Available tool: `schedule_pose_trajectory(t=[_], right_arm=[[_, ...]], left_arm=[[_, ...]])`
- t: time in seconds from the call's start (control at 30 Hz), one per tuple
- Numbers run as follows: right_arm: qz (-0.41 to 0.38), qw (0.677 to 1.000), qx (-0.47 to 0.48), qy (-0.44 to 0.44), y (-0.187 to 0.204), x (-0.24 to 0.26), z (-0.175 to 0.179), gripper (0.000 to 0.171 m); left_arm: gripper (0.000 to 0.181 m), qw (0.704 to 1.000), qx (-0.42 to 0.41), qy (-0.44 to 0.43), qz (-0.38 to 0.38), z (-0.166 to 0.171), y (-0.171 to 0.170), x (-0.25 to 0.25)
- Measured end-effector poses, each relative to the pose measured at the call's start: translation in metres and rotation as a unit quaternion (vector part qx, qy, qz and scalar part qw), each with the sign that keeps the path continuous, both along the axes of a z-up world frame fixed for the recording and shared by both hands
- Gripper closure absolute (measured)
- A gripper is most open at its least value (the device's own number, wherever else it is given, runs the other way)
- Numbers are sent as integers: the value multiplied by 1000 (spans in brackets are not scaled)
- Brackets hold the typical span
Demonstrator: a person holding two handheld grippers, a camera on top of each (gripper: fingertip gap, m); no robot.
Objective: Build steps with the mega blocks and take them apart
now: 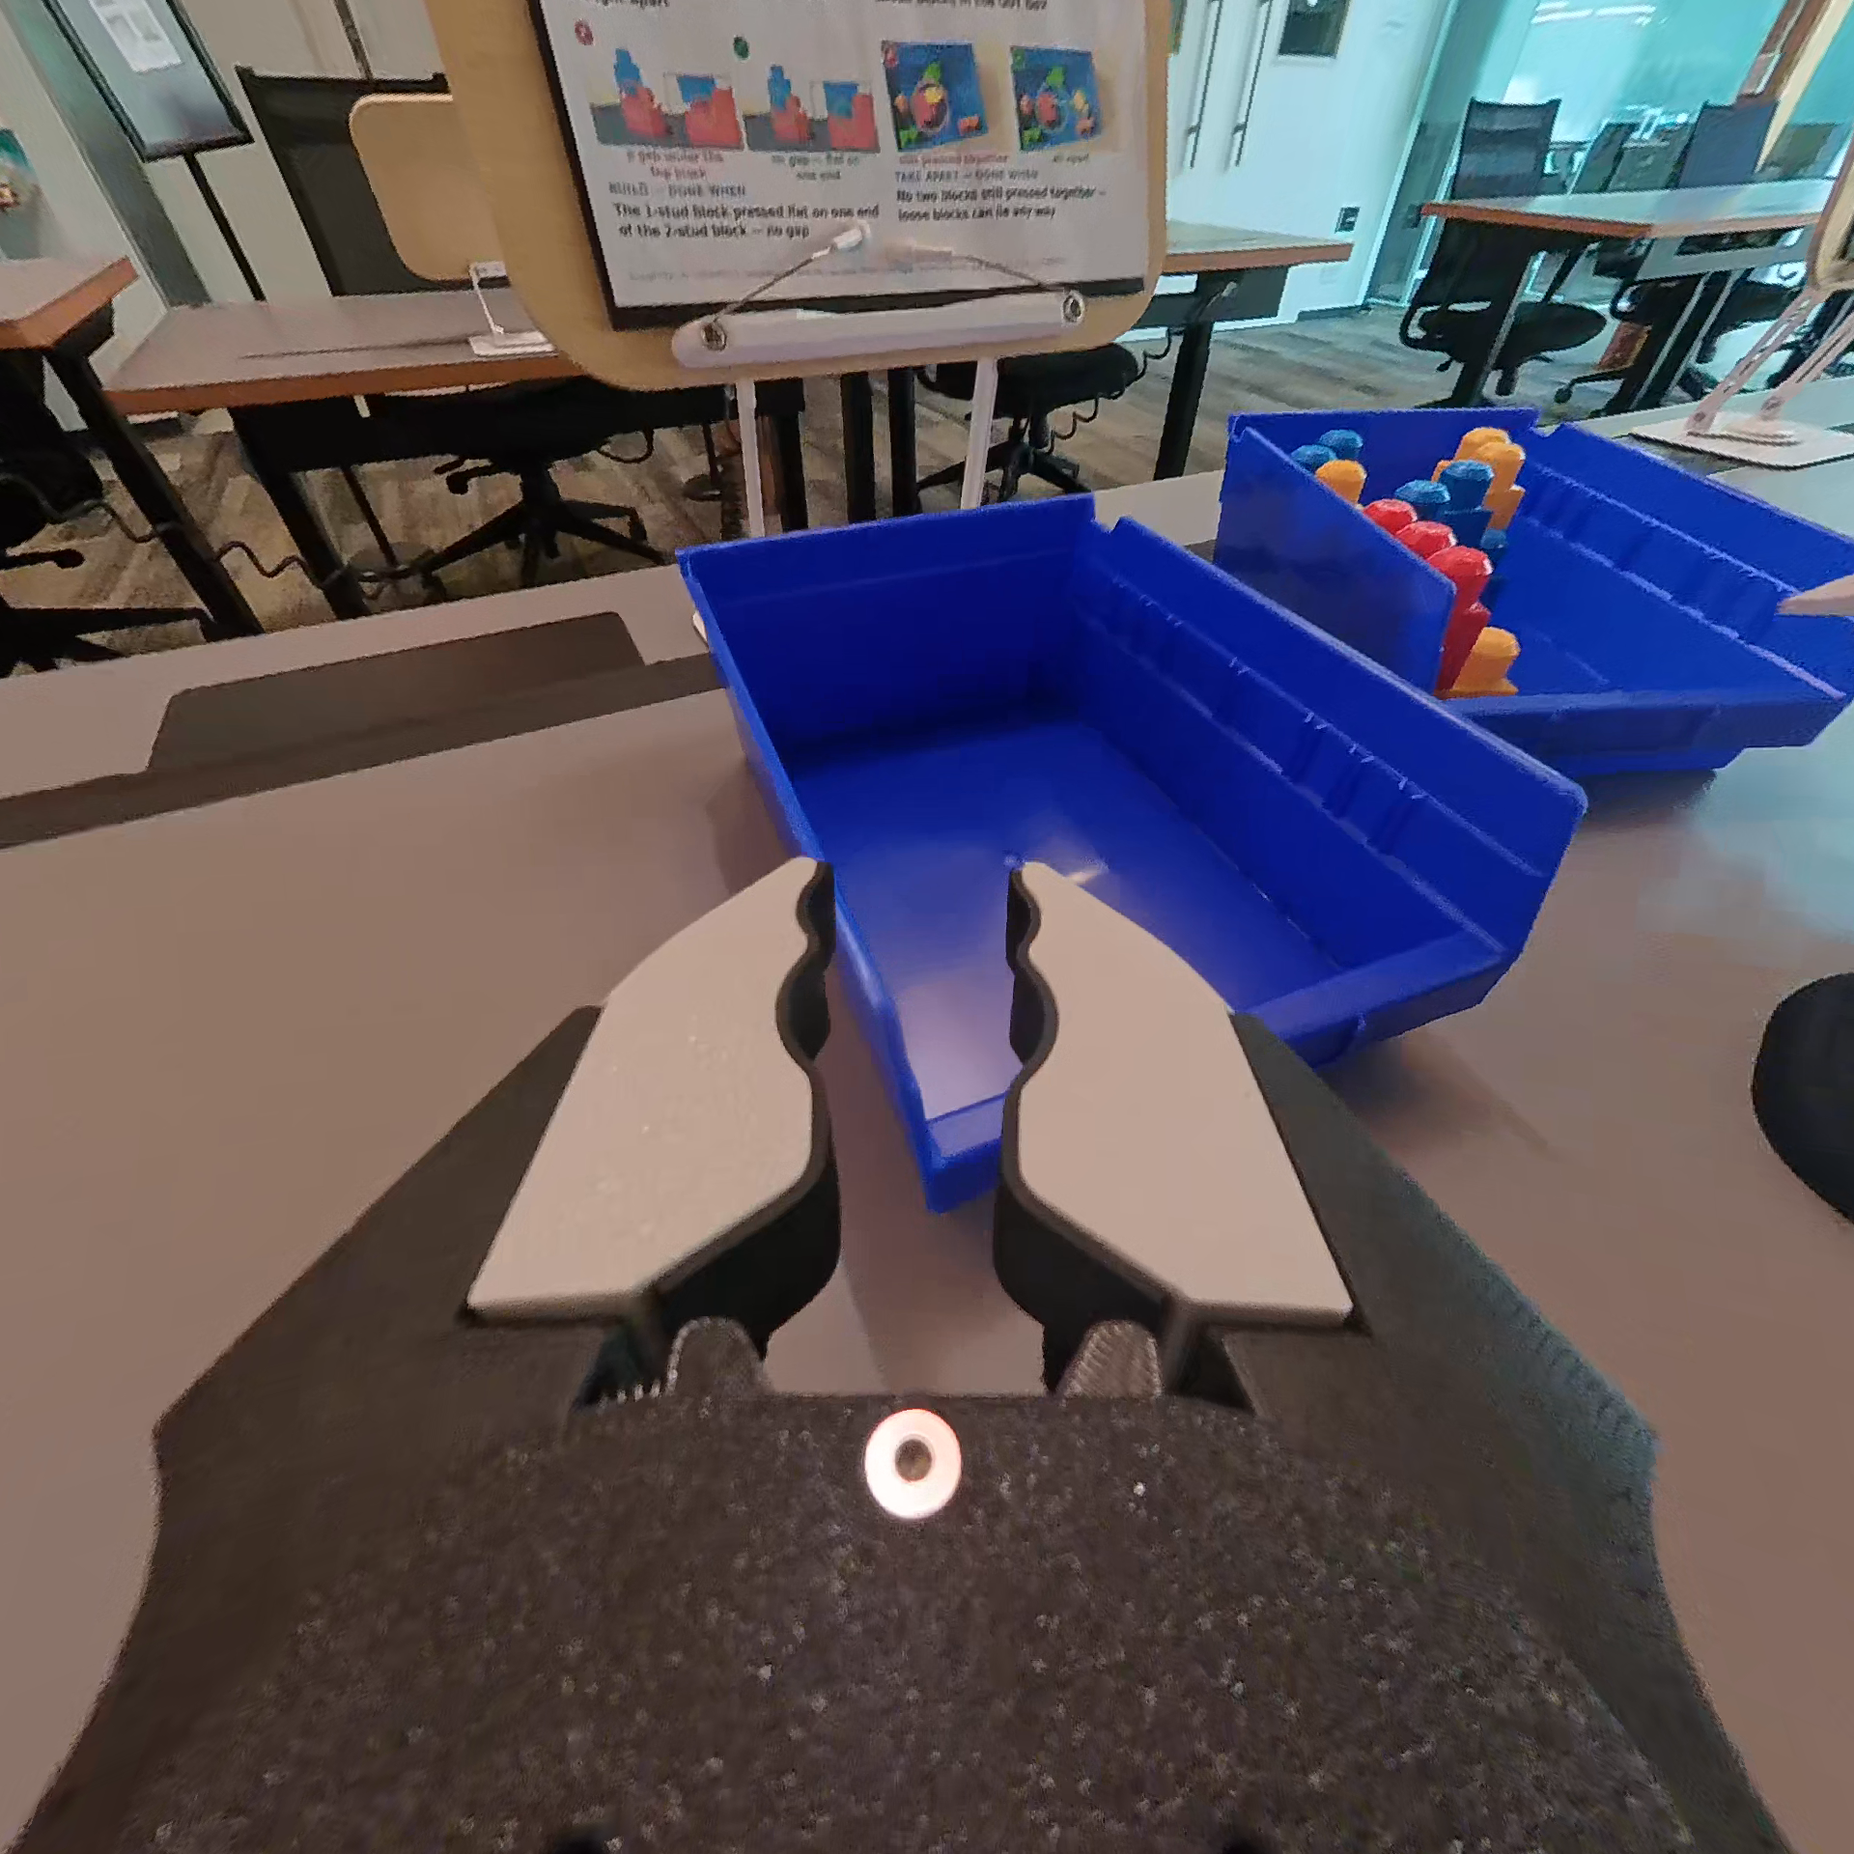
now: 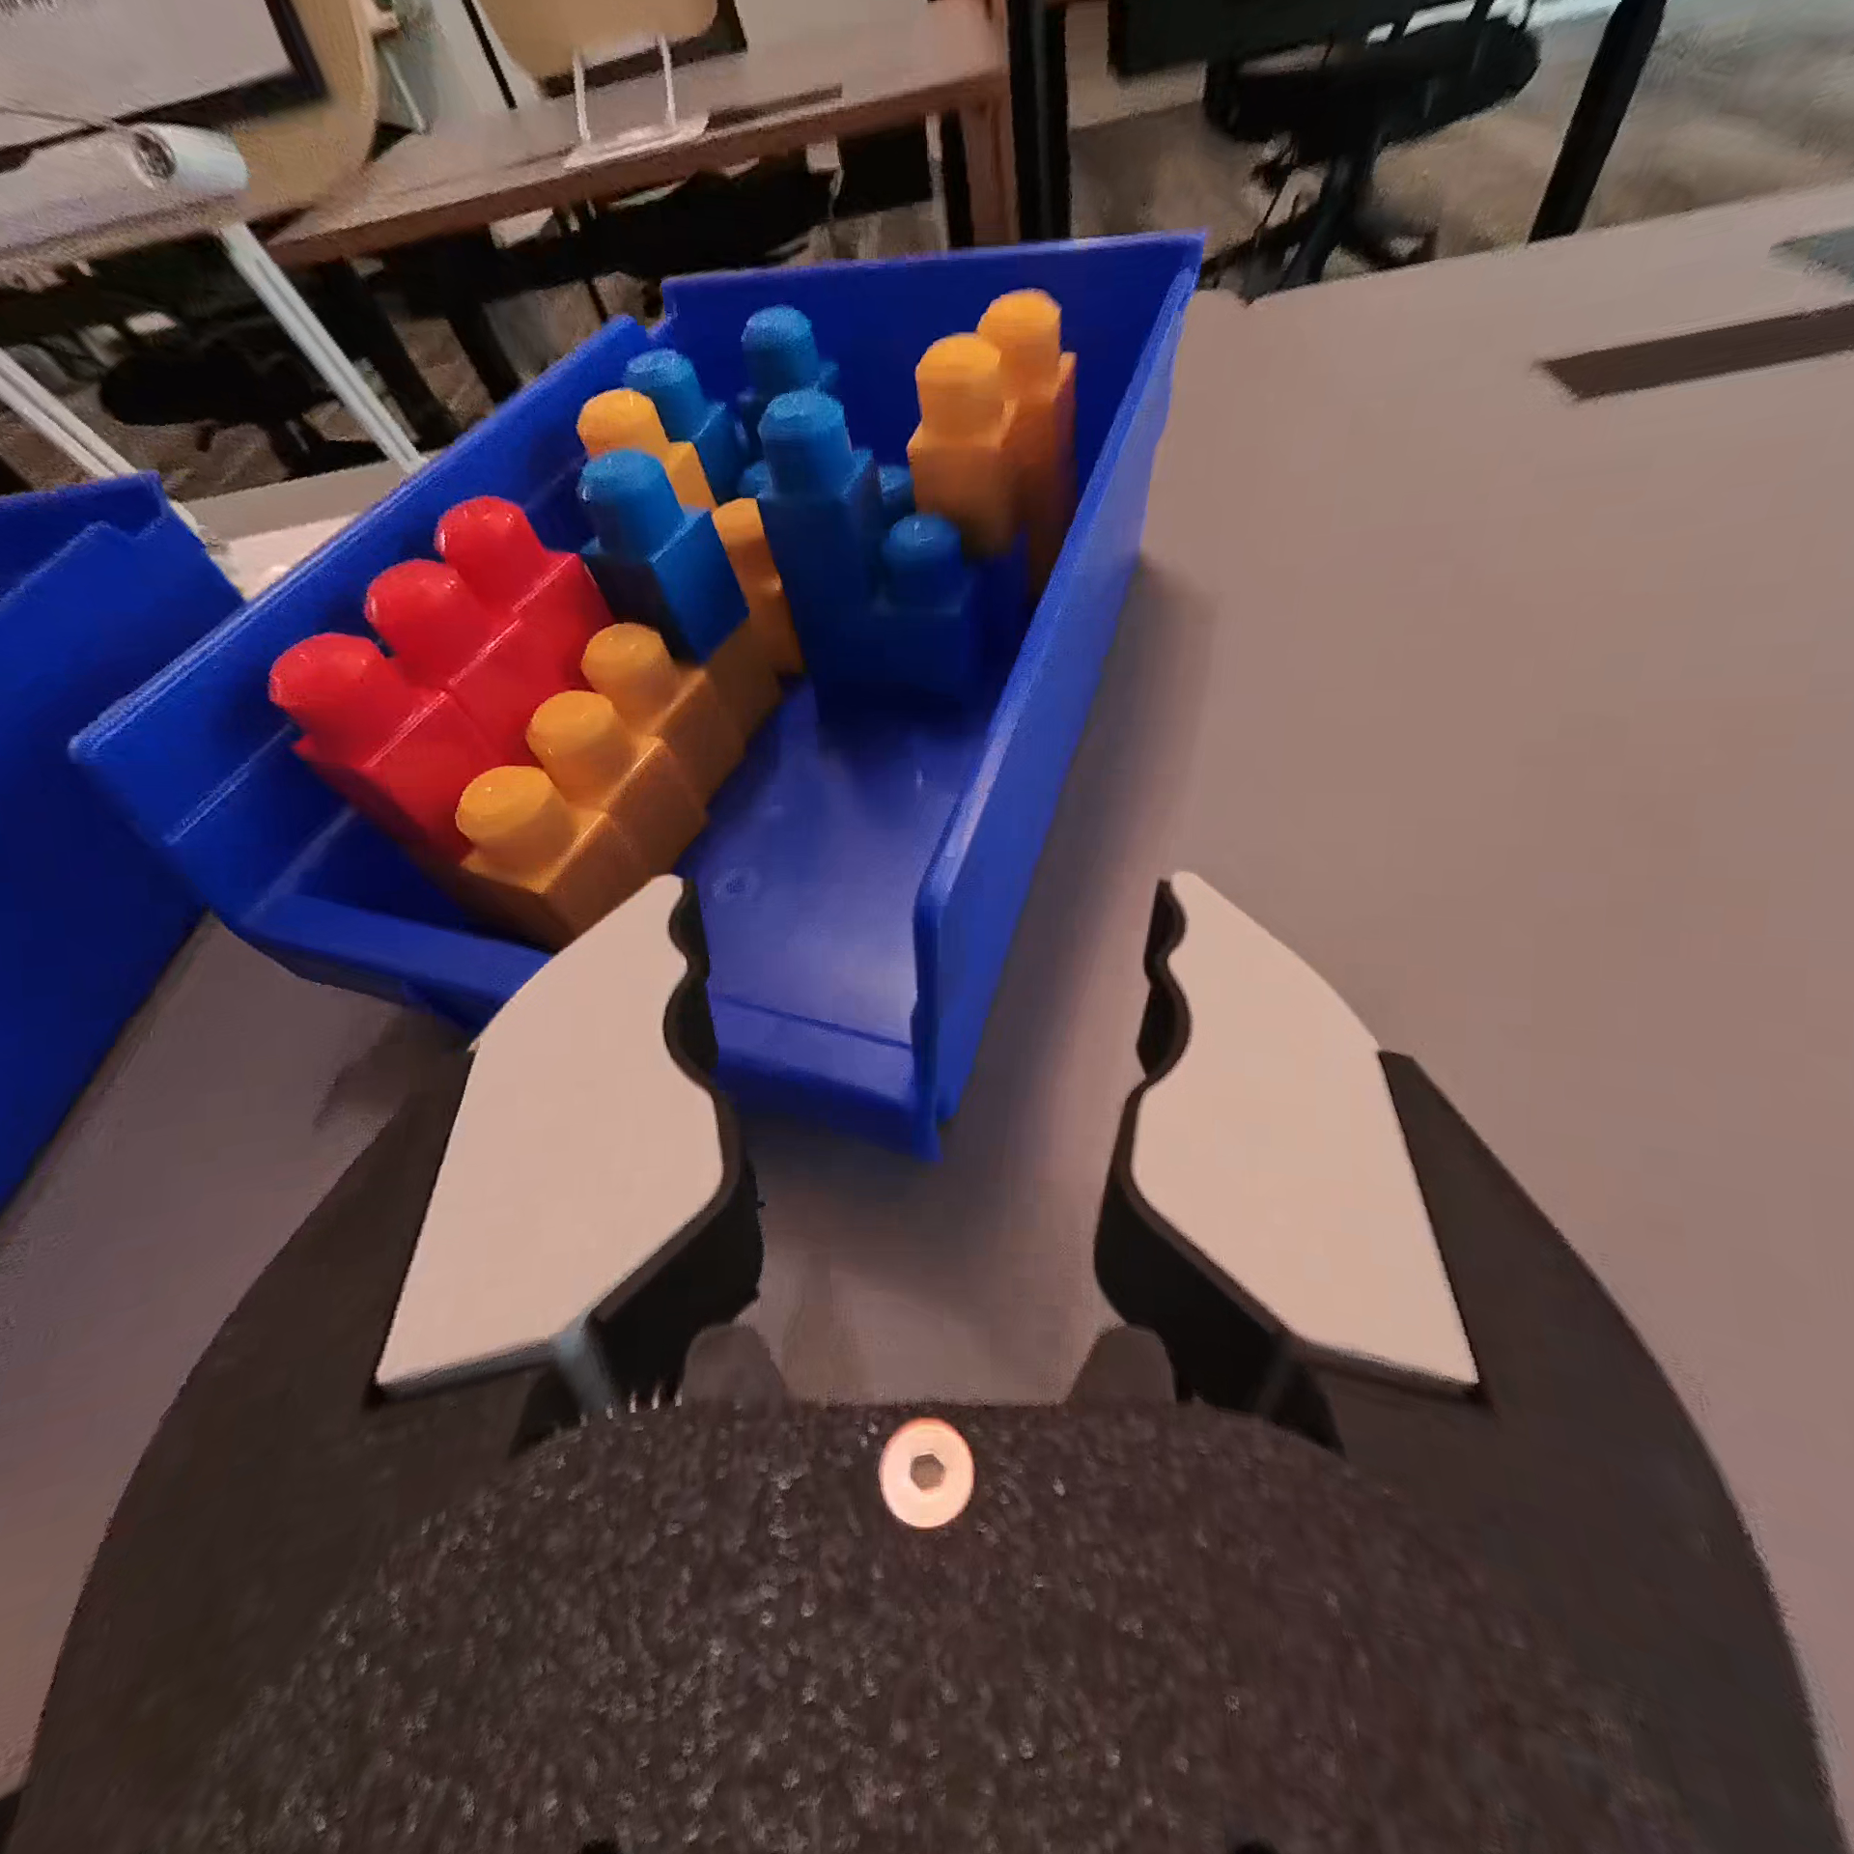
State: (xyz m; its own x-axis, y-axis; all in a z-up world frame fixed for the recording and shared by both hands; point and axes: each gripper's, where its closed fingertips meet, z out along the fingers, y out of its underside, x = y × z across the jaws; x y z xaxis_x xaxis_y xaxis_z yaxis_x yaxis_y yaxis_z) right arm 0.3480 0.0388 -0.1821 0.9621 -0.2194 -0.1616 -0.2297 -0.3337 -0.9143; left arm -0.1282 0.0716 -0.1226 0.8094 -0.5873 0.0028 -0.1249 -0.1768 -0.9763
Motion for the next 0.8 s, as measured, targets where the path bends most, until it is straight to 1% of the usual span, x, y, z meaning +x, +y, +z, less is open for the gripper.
schedule_pose_trajectory(t=[0.1,0.13,0.23,0.33,0.43,0.53,0.67,0.77,0.8], right_arm=[[4,1000,-18,-4,22,1,-7,98],[9,1000,-29,-9,28,2,-9,108],[-10,997,-62,-39,32,18,-11,151],[-20,994,-83,-65,25,27,-12,163],[-10,995,-82,-60,7,24,-13,164],[-8,996,-76,-56,-16,18,-12,165],[-11,996,-73,-55,-48,8,-12,165],[-16,996,-70,-55,-64,2,-11,165],[-17,996,-69,-54,-68,0,-11,165]], left_arm=[[149,1000,12,0,-8,8,-3,3],[149,1000,16,1,-11,11,-4,3],[150,999,32,5,-13,19,-8,1],[150,999,29,-2,-21,21,-13,0],[152,999,21,-9,-44,20,-21,9],[156,995,8,-9,-97,18,-41,37],[156,980,6,24,-197,12,-81,104],[147,963,3,55,-265,-3,-110,164],[145,959,-3,62,-276,-10,-116,183]])
